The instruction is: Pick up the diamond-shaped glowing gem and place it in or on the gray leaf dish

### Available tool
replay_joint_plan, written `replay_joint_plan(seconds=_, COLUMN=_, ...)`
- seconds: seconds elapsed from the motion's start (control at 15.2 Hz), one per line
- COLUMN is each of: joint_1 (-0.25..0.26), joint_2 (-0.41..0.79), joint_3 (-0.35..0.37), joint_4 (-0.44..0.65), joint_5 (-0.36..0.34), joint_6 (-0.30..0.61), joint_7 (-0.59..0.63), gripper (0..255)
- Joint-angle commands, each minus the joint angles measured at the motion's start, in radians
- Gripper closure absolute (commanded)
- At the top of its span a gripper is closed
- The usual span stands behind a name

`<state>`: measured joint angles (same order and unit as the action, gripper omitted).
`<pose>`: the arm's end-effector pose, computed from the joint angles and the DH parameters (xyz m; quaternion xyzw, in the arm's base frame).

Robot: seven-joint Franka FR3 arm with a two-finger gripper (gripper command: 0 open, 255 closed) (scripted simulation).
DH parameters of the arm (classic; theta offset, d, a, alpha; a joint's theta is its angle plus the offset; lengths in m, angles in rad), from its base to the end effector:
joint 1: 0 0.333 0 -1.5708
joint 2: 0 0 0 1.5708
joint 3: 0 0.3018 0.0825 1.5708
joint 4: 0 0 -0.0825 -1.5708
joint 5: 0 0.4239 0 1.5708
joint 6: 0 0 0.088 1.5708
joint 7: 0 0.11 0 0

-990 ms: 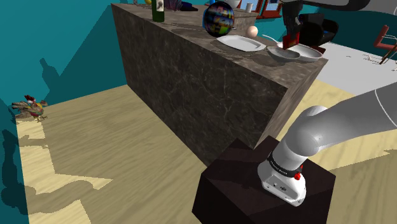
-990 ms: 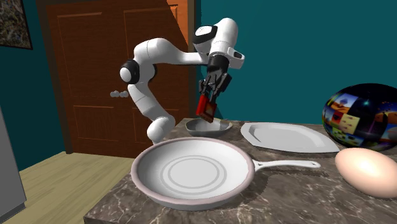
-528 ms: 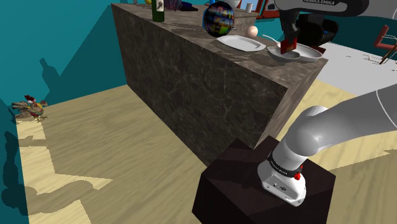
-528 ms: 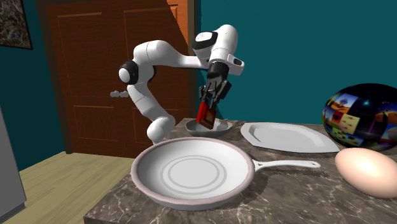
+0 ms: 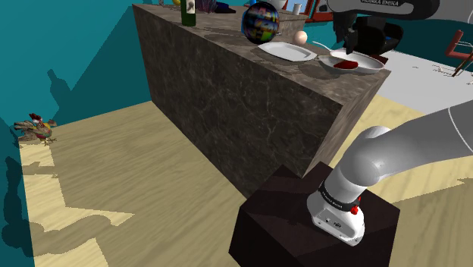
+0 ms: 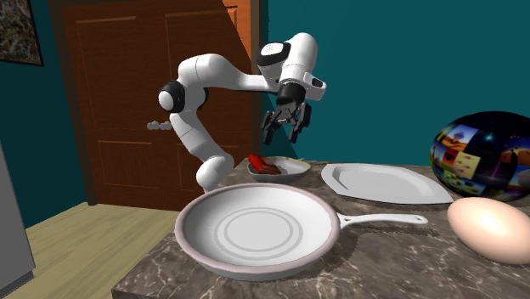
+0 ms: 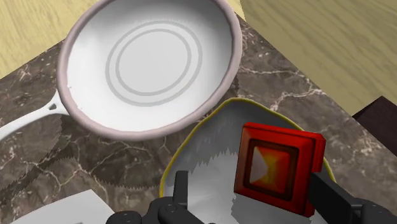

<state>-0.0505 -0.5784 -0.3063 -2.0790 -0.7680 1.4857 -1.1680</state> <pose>0.3521 -0.2526 0.6377 0.8779 0.3760 -0.2132 0.2060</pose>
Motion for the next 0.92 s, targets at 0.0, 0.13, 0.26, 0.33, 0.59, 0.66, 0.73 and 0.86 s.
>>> replay_joint_plan(seconds=0.0, joint_1=0.0, joint_2=0.0, joint_3=0.0, joint_4=0.0, joint_5=0.0, joint_6=0.0, joint_7=0.0, gripper=0)
replay_joint_plan(seconds=0.13, joint_1=0.004, joint_2=0.01, joint_3=0.016, joint_4=0.032, joint_5=0.01, joint_6=-0.028, joint_7=-0.003, gripper=0)
replay_joint_plan(seconds=0.26, joint_1=0.013, joint_2=0.032, joint_3=0.047, joint_4=0.101, joint_5=0.027, joint_6=-0.084, joint_7=-0.009, gripper=0)
replay_joint_plan(seconds=0.33, joint_1=0.016, joint_2=0.043, joint_3=0.059, joint_4=0.129, joint_5=0.033, joint_6=-0.106, joint_7=-0.012, gripper=0)
replay_joint_plan(seconds=0.59, joint_1=0.016, joint_2=0.043, joint_3=0.059, joint_4=0.129, joint_5=0.033, joint_6=-0.106, joint_7=-0.012, gripper=0)
replay_joint_plan(seconds=0.66, joint_1=0.016, joint_2=0.043, joint_3=0.059, joint_4=0.129, joint_5=0.033, joint_6=-0.106, joint_7=-0.012, gripper=0)
replay_joint_plan(seconds=0.73, joint_1=0.016, joint_2=0.043, joint_3=0.059, joint_4=0.129, joint_5=0.033, joint_6=-0.106, joint_7=-0.012, gripper=0)
replay_joint_plan(seconds=0.86, joint_1=0.016, joint_2=0.043, joint_3=0.059, joint_4=0.129, joint_5=0.033, joint_6=-0.106, joint_7=-0.012, gripper=0)
